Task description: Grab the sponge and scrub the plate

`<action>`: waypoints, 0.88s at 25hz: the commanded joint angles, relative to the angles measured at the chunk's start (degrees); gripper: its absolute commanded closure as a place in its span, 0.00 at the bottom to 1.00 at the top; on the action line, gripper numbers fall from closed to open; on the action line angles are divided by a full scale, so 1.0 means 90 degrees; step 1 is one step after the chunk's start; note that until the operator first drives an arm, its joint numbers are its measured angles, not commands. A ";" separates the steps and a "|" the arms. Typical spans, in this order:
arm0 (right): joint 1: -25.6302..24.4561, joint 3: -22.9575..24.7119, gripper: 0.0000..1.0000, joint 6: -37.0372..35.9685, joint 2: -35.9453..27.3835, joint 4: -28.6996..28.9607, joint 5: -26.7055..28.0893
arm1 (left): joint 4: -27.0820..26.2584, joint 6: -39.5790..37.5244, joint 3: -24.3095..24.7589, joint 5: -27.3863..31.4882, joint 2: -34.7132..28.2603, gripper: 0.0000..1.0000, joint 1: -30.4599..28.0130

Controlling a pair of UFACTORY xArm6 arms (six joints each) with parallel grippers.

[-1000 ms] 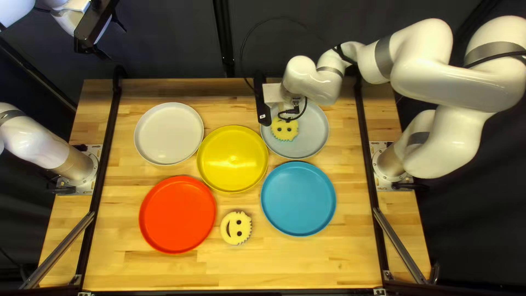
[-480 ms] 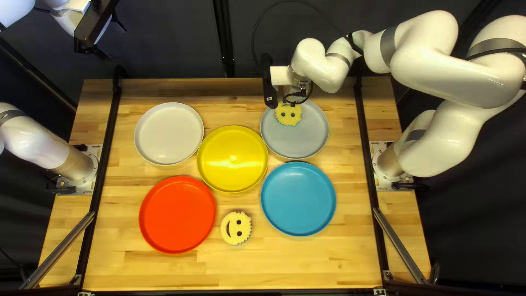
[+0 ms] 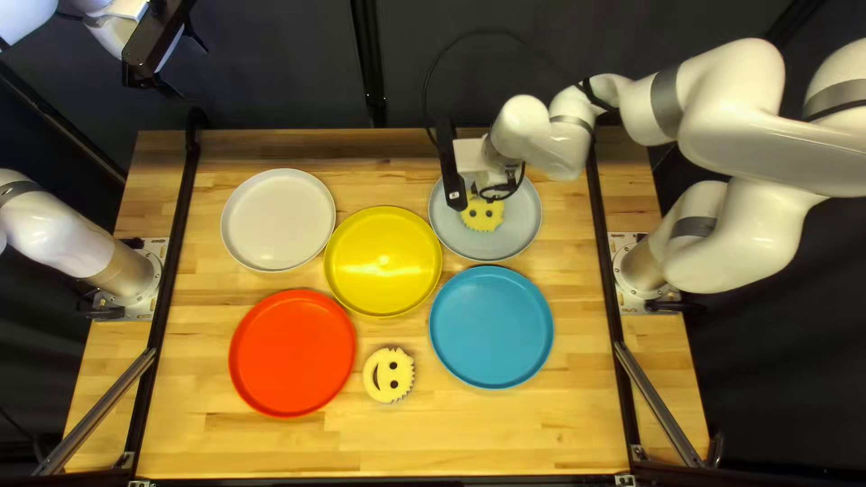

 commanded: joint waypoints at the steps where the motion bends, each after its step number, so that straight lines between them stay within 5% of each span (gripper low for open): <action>1: -0.0318 -0.0014 1.00 -0.0401 0.0038 0.0045 -0.0043 | 0.0000 0.0000 0.0000 0.0000 0.0000 0.00 0.0000; 13: -0.1162 -0.0113 1.00 -0.1519 0.0128 0.0123 -0.0391 | 0.0000 0.0000 0.0000 0.0000 0.0000 0.00 0.0000; 22: -0.1141 0.0589 1.00 -0.1614 -0.0407 0.0025 -0.0726 | 0.0000 0.0000 0.0000 0.0000 0.0000 0.00 0.0000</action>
